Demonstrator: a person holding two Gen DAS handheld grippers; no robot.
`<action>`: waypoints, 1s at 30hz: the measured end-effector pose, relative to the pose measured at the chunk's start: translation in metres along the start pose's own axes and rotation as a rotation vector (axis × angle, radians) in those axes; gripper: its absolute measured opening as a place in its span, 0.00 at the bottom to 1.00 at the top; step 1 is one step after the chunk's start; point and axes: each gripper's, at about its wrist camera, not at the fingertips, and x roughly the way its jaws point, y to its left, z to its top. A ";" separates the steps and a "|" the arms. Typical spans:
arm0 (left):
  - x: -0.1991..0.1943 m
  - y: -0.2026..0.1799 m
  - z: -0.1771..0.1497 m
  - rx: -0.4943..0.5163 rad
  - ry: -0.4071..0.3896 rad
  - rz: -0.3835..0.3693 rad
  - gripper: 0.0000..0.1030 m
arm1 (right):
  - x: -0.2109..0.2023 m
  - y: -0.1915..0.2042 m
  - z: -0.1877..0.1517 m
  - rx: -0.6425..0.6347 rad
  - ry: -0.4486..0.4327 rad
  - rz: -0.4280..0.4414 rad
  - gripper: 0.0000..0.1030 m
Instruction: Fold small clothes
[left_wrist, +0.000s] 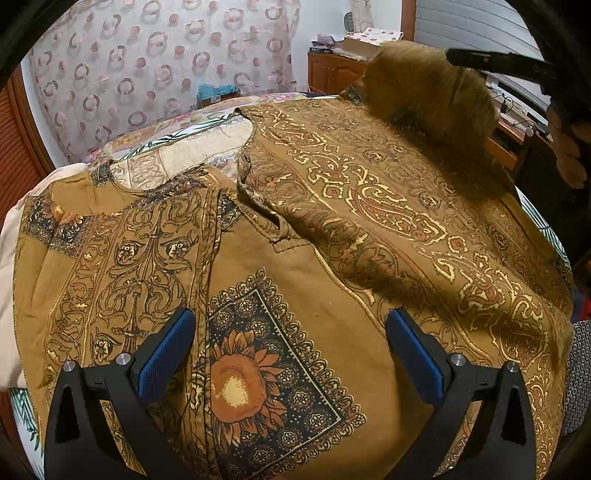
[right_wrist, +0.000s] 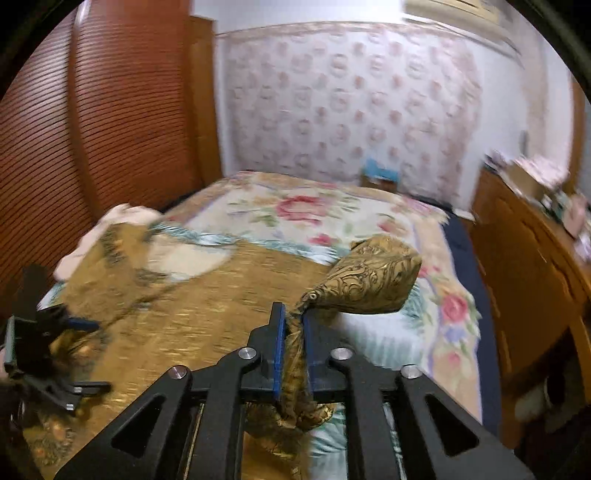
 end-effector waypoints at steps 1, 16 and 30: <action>0.000 0.000 0.000 0.000 0.000 0.000 1.00 | 0.000 0.004 0.000 -0.009 -0.001 0.007 0.38; -0.001 0.000 0.000 -0.015 -0.005 0.016 1.00 | 0.050 -0.035 -0.020 0.182 0.117 0.013 0.46; -0.059 0.064 0.000 -0.085 -0.151 0.075 1.00 | 0.144 -0.028 0.015 0.150 0.257 0.049 0.46</action>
